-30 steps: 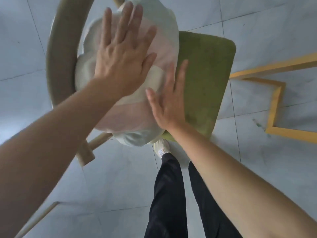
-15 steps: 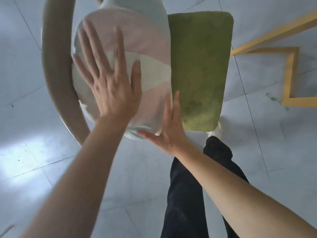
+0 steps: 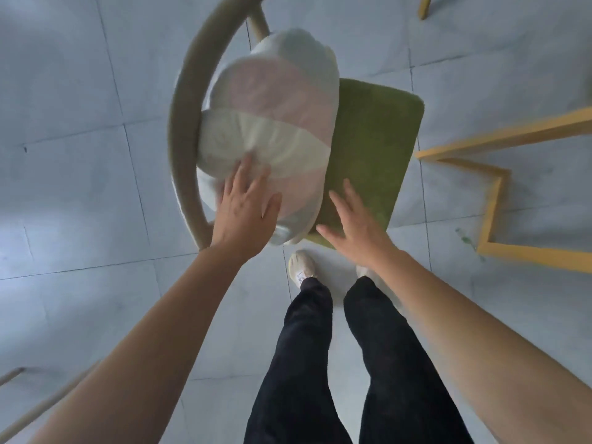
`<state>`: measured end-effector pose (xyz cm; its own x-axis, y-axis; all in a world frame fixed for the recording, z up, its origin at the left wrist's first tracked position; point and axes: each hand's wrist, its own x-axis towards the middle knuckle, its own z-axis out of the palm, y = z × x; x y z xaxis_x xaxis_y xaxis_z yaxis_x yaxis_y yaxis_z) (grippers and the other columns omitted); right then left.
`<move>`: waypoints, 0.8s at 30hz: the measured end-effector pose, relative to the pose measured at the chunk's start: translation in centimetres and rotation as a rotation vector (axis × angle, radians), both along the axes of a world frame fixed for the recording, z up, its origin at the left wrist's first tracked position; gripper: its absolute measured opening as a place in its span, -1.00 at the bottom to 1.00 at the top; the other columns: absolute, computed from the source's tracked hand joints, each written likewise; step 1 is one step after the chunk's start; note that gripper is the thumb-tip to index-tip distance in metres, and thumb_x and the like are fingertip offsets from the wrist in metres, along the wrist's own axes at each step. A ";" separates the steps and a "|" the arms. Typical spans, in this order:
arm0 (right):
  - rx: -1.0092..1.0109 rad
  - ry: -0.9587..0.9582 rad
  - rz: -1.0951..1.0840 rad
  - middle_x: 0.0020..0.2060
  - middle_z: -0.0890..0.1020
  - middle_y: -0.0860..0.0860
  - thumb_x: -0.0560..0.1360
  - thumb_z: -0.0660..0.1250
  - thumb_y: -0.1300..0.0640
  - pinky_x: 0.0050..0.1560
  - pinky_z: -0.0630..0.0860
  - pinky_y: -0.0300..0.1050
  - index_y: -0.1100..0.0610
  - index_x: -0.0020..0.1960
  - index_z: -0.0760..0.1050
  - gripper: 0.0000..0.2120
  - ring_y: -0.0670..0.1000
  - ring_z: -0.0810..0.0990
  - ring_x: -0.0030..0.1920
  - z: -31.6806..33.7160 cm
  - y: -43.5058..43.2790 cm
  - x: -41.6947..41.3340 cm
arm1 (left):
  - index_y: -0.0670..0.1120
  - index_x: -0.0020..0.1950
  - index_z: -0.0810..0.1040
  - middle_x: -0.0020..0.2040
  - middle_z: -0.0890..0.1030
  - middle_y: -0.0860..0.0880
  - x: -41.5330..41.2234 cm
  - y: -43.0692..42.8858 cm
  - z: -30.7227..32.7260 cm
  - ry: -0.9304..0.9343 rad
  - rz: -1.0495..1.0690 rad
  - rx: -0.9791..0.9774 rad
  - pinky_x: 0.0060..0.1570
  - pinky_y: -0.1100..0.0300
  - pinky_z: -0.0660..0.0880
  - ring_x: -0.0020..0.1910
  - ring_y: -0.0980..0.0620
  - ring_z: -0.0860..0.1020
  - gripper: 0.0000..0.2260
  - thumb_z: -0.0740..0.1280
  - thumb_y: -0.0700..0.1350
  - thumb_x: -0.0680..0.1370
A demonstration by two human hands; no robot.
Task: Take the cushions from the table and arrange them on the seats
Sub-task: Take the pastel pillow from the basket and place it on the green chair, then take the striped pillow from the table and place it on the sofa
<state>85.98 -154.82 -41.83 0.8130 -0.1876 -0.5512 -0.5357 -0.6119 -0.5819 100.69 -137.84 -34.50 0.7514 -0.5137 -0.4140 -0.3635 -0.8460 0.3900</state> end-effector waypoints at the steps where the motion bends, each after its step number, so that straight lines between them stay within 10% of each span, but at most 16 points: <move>1: 0.015 0.052 -0.024 0.68 -0.07 0.04 0.62 0.19 -0.26 0.49 0.29 0.16 0.02 0.65 0.07 -0.28 0.12 0.18 0.61 1.8 -1.0 -0.3 | -0.04 0.60 0.33 0.68 0.16 -0.11 -0.7 0.4 1.4 0.083 0.050 -0.020 0.55 -0.15 0.21 0.63 -0.17 0.17 -0.53 0.26 0.00 0.69; 12: 0.242 -0.284 -0.269 0.27 0.60 -0.23 0.50 0.33 -0.34 0.25 0.50 -0.21 -0.19 0.41 0.44 -0.47 -0.23 0.58 0.26 31.6 -2.3 -6.6 | 0.25 0.34 0.48 0.27 0.65 0.19 -14.9 12.4 28.3 0.058 0.827 -0.674 0.21 0.22 0.51 0.27 0.28 0.58 -0.67 0.38 0.02 0.60; 24: 0.534 -0.180 0.224 0.24 0.61 -0.29 0.39 0.42 -0.14 0.18 0.53 -0.21 -0.15 0.39 0.47 -0.44 -0.22 0.60 0.24 36.3 1.0 -8.1 | 0.11 0.42 0.43 0.28 0.60 0.12 -35.1 12.5 32.2 -0.296 1.631 -0.776 0.18 0.26 0.47 0.29 0.16 0.57 -0.63 0.33 -0.16 0.65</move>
<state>77.92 -153.84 -5.49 0.8900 0.2638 -0.3719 -0.2919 -0.2967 -0.9092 65.61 -125.36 -2.30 0.6363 0.7323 -0.2425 0.4205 -0.0657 0.9049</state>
